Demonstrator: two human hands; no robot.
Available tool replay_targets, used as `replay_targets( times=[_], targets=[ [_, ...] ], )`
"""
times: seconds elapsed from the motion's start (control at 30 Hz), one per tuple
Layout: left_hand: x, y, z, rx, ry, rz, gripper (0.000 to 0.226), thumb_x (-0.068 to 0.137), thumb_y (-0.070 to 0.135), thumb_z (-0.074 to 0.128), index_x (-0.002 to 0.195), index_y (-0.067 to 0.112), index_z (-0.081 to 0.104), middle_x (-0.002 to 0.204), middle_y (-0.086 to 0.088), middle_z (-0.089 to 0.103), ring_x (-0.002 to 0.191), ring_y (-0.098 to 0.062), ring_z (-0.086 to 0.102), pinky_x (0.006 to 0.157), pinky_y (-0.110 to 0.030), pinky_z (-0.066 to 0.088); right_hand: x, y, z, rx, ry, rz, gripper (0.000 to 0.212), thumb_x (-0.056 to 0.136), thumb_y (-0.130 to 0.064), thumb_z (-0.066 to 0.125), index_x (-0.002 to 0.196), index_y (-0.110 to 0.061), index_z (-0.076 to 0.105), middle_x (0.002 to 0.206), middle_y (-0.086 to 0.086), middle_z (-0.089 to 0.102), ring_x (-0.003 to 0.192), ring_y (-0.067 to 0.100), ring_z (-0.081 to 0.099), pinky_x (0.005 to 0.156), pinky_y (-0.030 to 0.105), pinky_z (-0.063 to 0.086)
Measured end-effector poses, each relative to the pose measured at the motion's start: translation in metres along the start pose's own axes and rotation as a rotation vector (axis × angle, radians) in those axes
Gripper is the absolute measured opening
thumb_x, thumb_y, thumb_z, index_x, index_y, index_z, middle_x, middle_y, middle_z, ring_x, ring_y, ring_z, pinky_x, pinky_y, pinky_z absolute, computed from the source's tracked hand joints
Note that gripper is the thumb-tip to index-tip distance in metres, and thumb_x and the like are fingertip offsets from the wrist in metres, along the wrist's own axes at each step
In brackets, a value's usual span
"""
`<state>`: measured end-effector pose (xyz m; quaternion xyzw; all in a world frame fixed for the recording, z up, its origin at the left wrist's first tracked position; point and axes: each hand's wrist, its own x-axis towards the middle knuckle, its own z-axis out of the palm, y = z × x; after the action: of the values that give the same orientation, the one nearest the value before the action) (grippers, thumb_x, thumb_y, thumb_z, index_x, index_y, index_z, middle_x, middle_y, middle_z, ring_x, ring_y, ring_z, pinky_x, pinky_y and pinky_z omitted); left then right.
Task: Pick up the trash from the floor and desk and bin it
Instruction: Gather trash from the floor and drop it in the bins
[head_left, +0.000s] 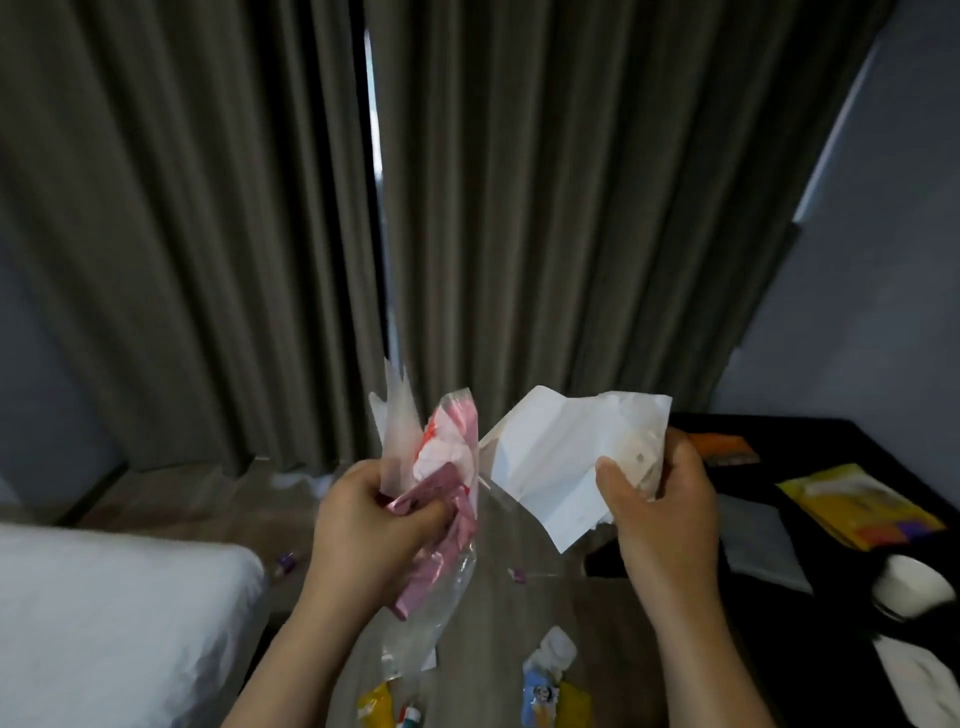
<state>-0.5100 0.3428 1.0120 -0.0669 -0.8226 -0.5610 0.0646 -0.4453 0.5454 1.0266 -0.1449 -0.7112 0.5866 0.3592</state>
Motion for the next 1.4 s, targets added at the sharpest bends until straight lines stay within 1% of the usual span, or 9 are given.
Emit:
replay_targets(
  times=[0.3, 0.53, 0.63, 0.7, 0.9, 1.03, 1.1, 1.27, 1.4],
  targets=[
    [0.043, 0.013, 0.022, -0.088, -0.383, 0.190, 0.024, 0.060, 0.015, 0.080, 0.069, 0.031, 0.066, 0.074, 0.002, 0.069, 0.064, 0.003, 0.064, 0.045, -0.005, 0.041, -0.039, -0.023, -0.018, -0.152, 0.403, -0.029, 0.037, 0.083, -0.012, 0.068, 0.114, -0.029, 0.056, 0.097, -0.017, 0.065, 0.088, -0.004, 0.063, 0.057, 0.003, 0.045],
    [-0.005, 0.022, 0.065, -0.156, -0.867, 0.342, 0.048, 0.062, 0.025, 0.081, 0.092, 0.052, 0.055, 0.081, 0.034, 0.062, 0.077, 0.009, 0.061, 0.052, -0.002, 0.043, -0.130, -0.050, -0.063, -0.369, 0.740, 0.021, 0.035, 0.080, -0.005, 0.066, 0.093, -0.036, 0.059, 0.087, -0.027, 0.066, 0.076, -0.007, 0.063, 0.054, 0.006, 0.045],
    [-0.047, 0.039, 0.082, -0.221, -1.052, 0.361, 0.107, 0.060, 0.035, 0.082, 0.132, 0.069, 0.010, 0.106, 0.035, 0.045, 0.084, 0.005, 0.052, 0.072, -0.012, 0.042, -0.178, -0.066, -0.091, -0.452, 0.915, 0.035, 0.032, 0.079, -0.003, 0.067, 0.092, -0.031, 0.061, 0.084, -0.019, 0.068, 0.070, -0.002, 0.062, 0.055, 0.006, 0.044],
    [-0.079, 0.052, 0.088, -0.240, -1.161, 0.447, 0.121, 0.060, 0.034, 0.083, 0.130, 0.071, -0.009, 0.106, 0.036, 0.041, 0.080, 0.010, 0.048, 0.068, -0.011, 0.040, -0.212, -0.078, -0.107, -0.501, 1.016, 0.031, 0.027, 0.078, -0.005, 0.065, 0.091, -0.028, 0.061, 0.081, -0.014, 0.068, 0.067, 0.000, 0.061, 0.053, 0.007, 0.044],
    [-0.191, 0.081, 0.099, -0.295, -1.490, 0.596, 0.071, 0.065, 0.010, 0.080, 0.116, 0.051, 0.052, 0.106, 0.021, 0.061, 0.086, 0.009, 0.062, 0.064, -0.004, 0.047, -0.315, -0.122, -0.153, -0.598, 1.283, 0.062, 0.030, 0.078, -0.001, 0.064, 0.094, -0.027, 0.062, 0.083, -0.010, 0.068, 0.073, 0.008, 0.064, 0.062, 0.022, 0.048],
    [-0.278, 0.104, 0.090, -0.325, -1.591, 0.690, 0.053, 0.065, 0.010, 0.081, 0.097, 0.047, 0.059, 0.101, 0.014, 0.068, 0.092, -0.004, 0.064, 0.078, -0.024, 0.055, -0.384, -0.158, -0.179, -0.660, 1.441, 0.018, 0.026, 0.072, -0.014, 0.066, 0.087, -0.035, 0.061, 0.082, -0.017, 0.068, 0.070, 0.001, 0.062, 0.060, 0.015, 0.047],
    [-0.329, 0.115, 0.082, -0.386, -1.639, 0.719, 0.052, 0.064, 0.007, 0.081, 0.090, 0.047, 0.060, 0.089, 0.018, 0.070, 0.081, 0.001, 0.066, 0.069, -0.015, 0.053, -0.429, -0.180, -0.194, -0.731, 1.501, -0.004, 0.027, 0.070, -0.016, 0.063, 0.084, -0.039, 0.060, 0.081, -0.021, 0.067, 0.068, -0.005, 0.060, 0.057, 0.007, 0.043],
    [-0.452, 0.139, 0.053, -0.455, -1.804, 0.765, 0.048, 0.063, 0.005, 0.082, 0.093, 0.040, 0.066, 0.087, 0.013, 0.073, 0.074, -0.002, 0.069, 0.067, -0.017, 0.054, -0.546, -0.222, -0.227, -0.812, 1.677, 0.014, 0.026, 0.077, -0.005, 0.067, 0.090, -0.026, 0.061, 0.081, -0.007, 0.068, 0.073, 0.010, 0.063, 0.066, 0.031, 0.051],
    [-0.547, 0.150, 0.019, -0.526, -1.910, 0.878, 0.051, 0.060, 0.006, 0.082, 0.088, 0.044, 0.064, 0.088, 0.008, 0.072, 0.076, 0.000, 0.067, 0.069, -0.012, 0.050, -0.636, -0.255, -0.230, -0.875, 1.845, 0.020, 0.024, 0.078, -0.009, 0.065, 0.091, -0.028, 0.061, 0.080, -0.010, 0.067, 0.069, 0.004, 0.062, 0.060, 0.021, 0.050]
  ],
)
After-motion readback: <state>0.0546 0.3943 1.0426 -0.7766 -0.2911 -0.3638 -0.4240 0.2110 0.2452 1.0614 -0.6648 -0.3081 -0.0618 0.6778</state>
